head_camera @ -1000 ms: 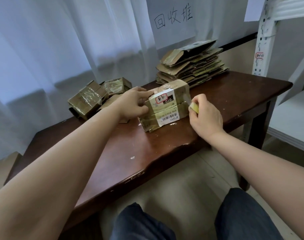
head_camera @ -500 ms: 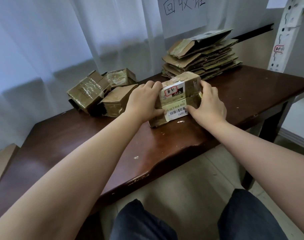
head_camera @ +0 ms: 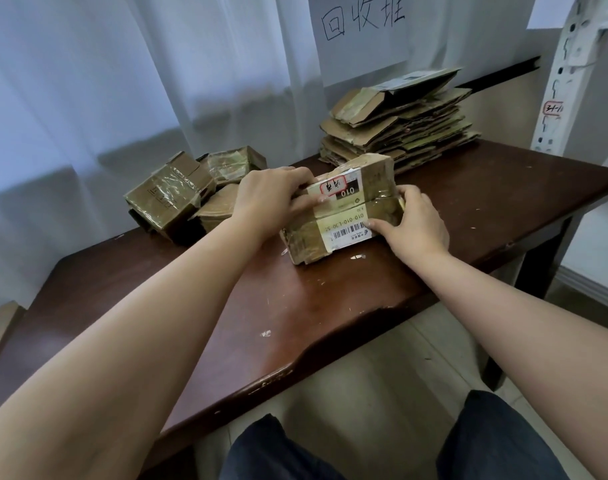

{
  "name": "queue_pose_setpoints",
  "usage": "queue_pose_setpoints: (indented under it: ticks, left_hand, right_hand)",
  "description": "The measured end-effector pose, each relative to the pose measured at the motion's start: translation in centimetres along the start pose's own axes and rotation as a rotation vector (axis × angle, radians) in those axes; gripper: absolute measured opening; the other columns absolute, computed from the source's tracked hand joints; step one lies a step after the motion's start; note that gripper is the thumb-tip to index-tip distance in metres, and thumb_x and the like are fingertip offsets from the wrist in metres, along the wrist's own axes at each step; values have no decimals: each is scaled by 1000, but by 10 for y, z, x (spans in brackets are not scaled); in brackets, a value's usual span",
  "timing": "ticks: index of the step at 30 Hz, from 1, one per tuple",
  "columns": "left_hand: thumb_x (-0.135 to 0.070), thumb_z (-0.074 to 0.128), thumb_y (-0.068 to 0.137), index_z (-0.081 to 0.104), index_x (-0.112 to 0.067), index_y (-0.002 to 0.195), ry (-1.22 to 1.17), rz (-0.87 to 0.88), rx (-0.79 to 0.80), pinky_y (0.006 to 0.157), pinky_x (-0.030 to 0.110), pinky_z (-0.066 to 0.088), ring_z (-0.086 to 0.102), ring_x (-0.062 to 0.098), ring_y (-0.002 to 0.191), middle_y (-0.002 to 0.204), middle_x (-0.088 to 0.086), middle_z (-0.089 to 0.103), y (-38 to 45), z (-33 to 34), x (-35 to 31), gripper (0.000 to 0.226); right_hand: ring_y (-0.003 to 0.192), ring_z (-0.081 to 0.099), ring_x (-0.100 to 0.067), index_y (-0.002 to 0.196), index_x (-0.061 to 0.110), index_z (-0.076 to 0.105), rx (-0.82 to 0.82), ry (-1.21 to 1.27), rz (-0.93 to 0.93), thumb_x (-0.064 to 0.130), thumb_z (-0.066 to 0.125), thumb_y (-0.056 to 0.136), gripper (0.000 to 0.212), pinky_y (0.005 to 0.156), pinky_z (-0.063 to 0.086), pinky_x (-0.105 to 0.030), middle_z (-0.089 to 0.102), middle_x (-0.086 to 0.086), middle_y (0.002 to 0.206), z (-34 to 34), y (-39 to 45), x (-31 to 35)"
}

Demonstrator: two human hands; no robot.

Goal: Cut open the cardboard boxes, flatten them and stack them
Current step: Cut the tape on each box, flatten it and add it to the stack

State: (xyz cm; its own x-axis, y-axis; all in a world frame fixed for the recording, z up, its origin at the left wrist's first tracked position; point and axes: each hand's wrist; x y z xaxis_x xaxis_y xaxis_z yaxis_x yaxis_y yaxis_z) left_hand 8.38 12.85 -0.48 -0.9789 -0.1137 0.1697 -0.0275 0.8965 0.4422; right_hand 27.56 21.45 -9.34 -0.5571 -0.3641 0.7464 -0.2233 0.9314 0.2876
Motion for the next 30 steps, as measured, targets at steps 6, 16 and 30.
queue_pose_setpoints:
  ticks: [6,16,30]
  left_hand:
    - [-66,43,88,66,-29,108,-80,-41,12,76,37,45,63,26,99,103,-2,71,8,0,6,48]
    - [-59,47,92,68,-32,106,-35,53,-32,64,30,36,64,20,94,100,-8,69,1,0,-3,37]
    - [-67,44,88,56,-29,123,95,-20,28,62,31,34,63,24,93,113,-6,62,-15,-6,-20,52]
  right_hand:
    - [80,64,-29,125,18,48,-111,-337,-444,39,79,73,64,55,39,-29,44,-5,131,-7,-10,8]
    - [72,65,-30,124,17,50,26,-567,-656,44,76,75,62,47,36,-27,48,0,127,-2,-11,11]
    - [52,58,-23,74,17,66,164,-432,-805,52,71,77,36,45,22,-17,58,5,76,-18,-42,-13]
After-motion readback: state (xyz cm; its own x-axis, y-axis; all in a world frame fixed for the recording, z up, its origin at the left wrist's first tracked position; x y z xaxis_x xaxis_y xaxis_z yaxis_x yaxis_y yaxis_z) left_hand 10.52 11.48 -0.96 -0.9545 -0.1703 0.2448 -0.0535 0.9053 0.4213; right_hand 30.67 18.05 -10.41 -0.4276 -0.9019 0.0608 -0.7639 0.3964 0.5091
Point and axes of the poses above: each hand's wrist, its own y-axis towards the middle knuckle, its own z-axis out of the palm, x = y × z
